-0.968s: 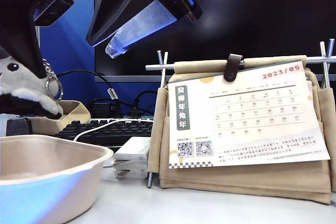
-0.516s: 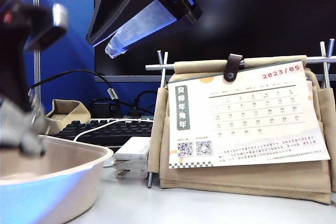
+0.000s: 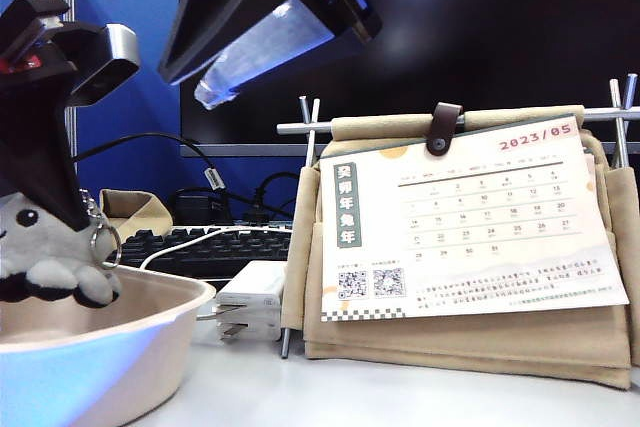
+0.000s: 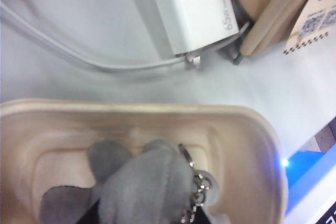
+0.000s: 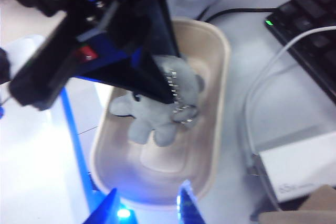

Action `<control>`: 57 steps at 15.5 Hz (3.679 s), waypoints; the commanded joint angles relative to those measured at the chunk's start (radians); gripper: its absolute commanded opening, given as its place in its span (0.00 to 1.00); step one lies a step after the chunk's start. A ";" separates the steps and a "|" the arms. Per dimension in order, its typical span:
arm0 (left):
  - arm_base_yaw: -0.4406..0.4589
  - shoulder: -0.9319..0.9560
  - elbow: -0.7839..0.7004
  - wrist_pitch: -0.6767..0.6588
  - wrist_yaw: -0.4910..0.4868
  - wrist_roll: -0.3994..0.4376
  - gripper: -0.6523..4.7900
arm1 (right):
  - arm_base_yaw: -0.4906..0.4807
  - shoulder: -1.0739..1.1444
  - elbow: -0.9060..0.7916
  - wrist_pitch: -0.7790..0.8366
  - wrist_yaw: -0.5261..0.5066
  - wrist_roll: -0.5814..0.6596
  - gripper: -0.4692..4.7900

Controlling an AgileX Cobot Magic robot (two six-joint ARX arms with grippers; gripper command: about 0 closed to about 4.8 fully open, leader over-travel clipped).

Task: Identity fluffy octopus among items on the table, put them into the paper lunch box.

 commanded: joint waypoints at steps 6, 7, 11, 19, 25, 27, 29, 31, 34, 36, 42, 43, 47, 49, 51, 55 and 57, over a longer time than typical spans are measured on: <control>0.000 -0.002 0.002 0.009 0.001 0.002 0.77 | 0.002 -0.004 0.004 0.005 -0.014 0.003 0.37; 0.000 -0.002 0.002 0.009 0.001 0.002 0.77 | 0.002 -0.004 0.004 0.005 -0.014 0.003 0.37; 0.000 -0.002 0.002 0.009 0.001 0.002 0.76 | 0.002 -0.004 0.004 0.005 -0.014 0.007 0.37; 0.000 -0.005 0.046 0.024 0.008 0.002 0.21 | 0.000 -0.021 0.005 0.003 0.017 -0.011 0.08; 0.000 -0.060 0.267 0.024 0.032 -0.027 0.11 | -0.005 -0.180 0.005 -0.006 0.220 -0.041 0.08; 0.000 -0.126 0.356 0.021 0.031 -0.028 0.11 | -0.005 -0.283 0.005 -0.033 0.305 -0.062 0.08; 0.000 -0.209 0.426 0.024 0.031 -0.027 0.11 | -0.005 -0.386 0.005 -0.064 0.362 -0.062 0.08; 0.000 -0.323 0.482 0.026 0.031 -0.023 0.11 | -0.005 -0.526 0.005 -0.101 0.399 -0.061 0.08; 0.000 -0.469 0.488 0.018 0.024 -0.023 0.11 | -0.004 -0.697 0.004 -0.139 0.399 -0.061 0.08; 0.000 -0.570 0.488 -0.004 0.024 -0.024 0.11 | -0.004 -0.808 0.004 -0.190 0.399 -0.061 0.08; 0.000 -0.855 0.488 -0.195 0.050 -0.024 0.11 | -0.005 -1.144 0.004 -0.454 0.409 -0.050 0.08; 0.000 -0.885 0.488 -0.222 0.047 -0.024 0.11 | -0.005 -1.175 0.003 -0.461 0.446 -0.045 0.08; 0.000 -0.936 0.478 -0.283 -0.145 -0.024 0.11 | -0.005 -1.222 0.002 -0.475 0.626 -0.062 0.08; 0.000 -0.936 0.444 -0.198 -0.113 -0.019 0.11 | -0.006 -1.217 -0.034 -0.443 0.622 -0.111 0.08; 0.000 -0.936 0.369 -0.064 -0.114 -0.009 0.11 | -0.005 -1.218 -0.113 -0.393 0.670 -0.232 0.08; 0.000 -0.926 0.061 0.274 -0.221 0.056 0.11 | -0.005 -1.218 -0.299 -0.212 0.777 -0.297 0.08; 0.000 -0.908 -0.097 0.424 -0.265 0.055 0.11 | -0.004 -1.219 -0.381 -0.074 0.776 -0.292 0.08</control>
